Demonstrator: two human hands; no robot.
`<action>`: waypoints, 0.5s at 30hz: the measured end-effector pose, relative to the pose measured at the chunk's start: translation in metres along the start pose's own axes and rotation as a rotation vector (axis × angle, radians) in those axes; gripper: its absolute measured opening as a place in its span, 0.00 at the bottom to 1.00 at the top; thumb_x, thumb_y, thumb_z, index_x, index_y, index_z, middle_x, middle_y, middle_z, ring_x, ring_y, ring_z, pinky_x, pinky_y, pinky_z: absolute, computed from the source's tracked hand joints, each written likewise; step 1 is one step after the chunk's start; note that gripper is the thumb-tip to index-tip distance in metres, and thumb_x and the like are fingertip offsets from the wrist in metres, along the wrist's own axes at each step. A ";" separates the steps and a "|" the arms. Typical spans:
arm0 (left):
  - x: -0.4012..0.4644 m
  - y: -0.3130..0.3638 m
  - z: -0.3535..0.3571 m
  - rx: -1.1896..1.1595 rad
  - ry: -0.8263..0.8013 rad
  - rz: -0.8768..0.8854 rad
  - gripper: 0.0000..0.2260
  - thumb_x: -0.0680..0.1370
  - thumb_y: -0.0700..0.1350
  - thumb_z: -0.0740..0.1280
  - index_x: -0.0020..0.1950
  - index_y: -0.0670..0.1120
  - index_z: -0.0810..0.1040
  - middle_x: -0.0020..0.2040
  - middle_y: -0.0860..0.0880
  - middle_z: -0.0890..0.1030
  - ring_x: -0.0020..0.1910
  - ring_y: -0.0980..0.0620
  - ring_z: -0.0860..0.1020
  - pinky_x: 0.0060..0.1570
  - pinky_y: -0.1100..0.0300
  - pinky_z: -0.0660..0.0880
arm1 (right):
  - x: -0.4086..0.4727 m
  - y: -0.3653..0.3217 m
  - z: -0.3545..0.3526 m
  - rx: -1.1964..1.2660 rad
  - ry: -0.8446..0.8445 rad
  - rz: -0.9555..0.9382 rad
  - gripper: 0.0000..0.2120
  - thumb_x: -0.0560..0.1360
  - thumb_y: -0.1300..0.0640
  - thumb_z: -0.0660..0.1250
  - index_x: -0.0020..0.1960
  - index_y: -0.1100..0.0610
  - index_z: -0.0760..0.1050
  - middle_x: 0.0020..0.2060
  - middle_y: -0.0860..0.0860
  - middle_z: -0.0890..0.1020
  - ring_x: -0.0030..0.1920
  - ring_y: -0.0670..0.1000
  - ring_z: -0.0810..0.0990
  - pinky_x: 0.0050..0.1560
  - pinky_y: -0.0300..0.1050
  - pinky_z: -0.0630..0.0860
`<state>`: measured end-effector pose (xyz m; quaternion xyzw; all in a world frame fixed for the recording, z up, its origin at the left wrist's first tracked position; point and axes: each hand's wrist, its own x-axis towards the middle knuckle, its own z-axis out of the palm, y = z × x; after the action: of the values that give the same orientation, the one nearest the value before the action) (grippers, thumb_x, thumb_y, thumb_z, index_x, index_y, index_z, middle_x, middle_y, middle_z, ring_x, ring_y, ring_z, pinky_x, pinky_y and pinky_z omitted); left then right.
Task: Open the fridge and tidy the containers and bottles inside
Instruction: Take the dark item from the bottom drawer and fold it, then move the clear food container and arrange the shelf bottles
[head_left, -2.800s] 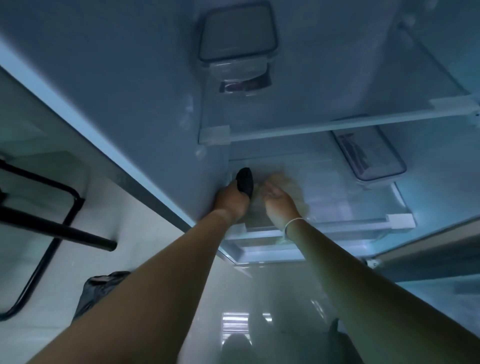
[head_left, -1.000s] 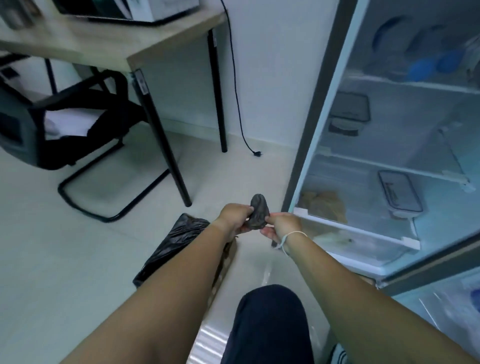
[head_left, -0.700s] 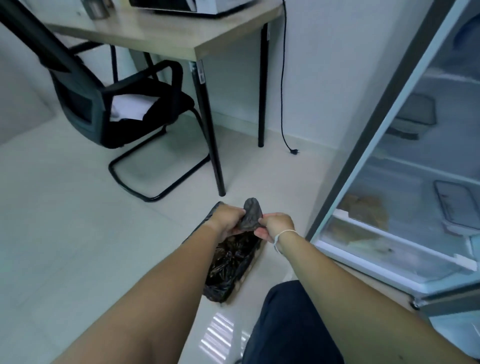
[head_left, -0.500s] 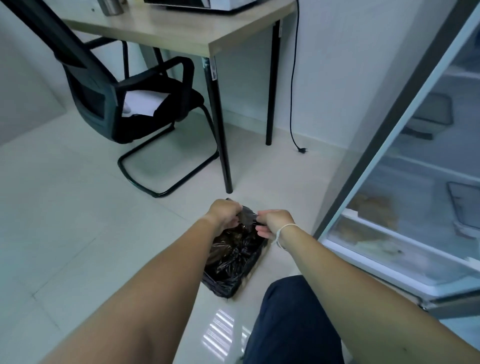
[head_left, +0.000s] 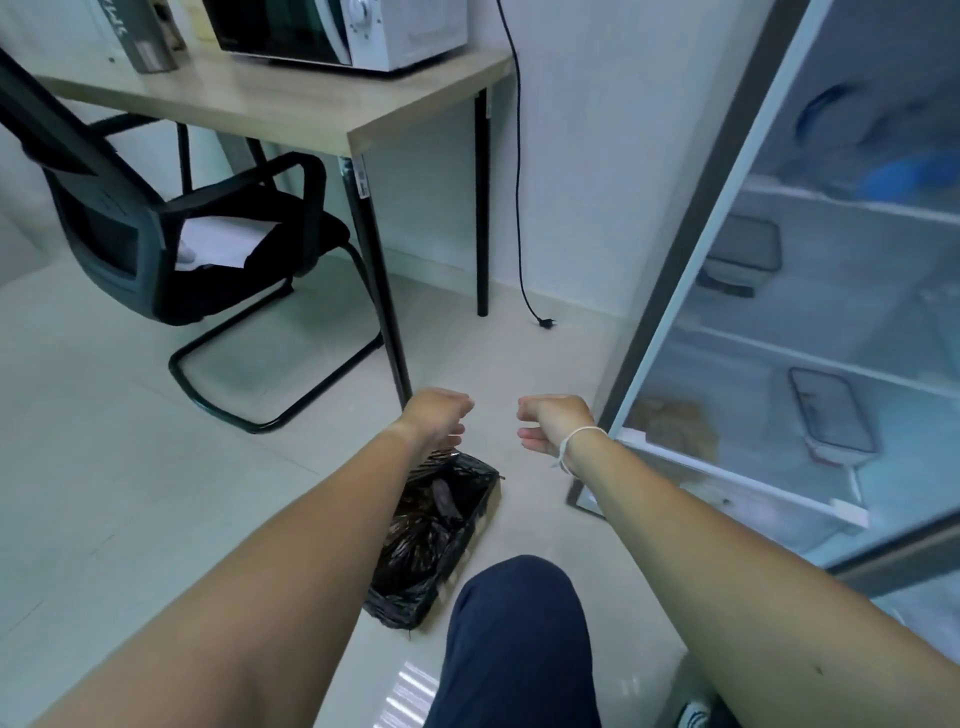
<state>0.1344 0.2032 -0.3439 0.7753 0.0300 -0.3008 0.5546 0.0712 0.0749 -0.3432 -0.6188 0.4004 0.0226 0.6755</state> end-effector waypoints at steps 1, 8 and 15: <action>-0.001 0.006 0.007 0.014 -0.015 0.019 0.11 0.79 0.40 0.62 0.60 0.40 0.75 0.53 0.44 0.73 0.40 0.50 0.74 0.38 0.62 0.73 | 0.000 -0.003 -0.009 0.007 0.016 -0.013 0.15 0.74 0.68 0.61 0.60 0.66 0.76 0.44 0.57 0.77 0.31 0.49 0.75 0.35 0.39 0.76; -0.019 0.040 0.068 0.092 -0.127 0.126 0.12 0.79 0.40 0.62 0.61 0.41 0.76 0.51 0.45 0.73 0.40 0.50 0.73 0.38 0.62 0.72 | -0.009 -0.011 -0.075 0.057 0.135 -0.059 0.15 0.74 0.69 0.61 0.58 0.66 0.77 0.38 0.56 0.76 0.30 0.50 0.74 0.33 0.39 0.75; -0.037 0.068 0.131 0.191 -0.221 0.209 0.17 0.80 0.42 0.62 0.67 0.40 0.73 0.52 0.45 0.73 0.49 0.46 0.72 0.45 0.58 0.73 | -0.020 -0.008 -0.145 0.096 0.237 -0.095 0.13 0.72 0.69 0.60 0.32 0.57 0.72 0.30 0.56 0.73 0.28 0.50 0.72 0.33 0.41 0.72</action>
<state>0.0734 0.0723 -0.2946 0.7854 -0.1406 -0.3266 0.5066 -0.0125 -0.0411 -0.3122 -0.6022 0.4482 -0.1018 0.6527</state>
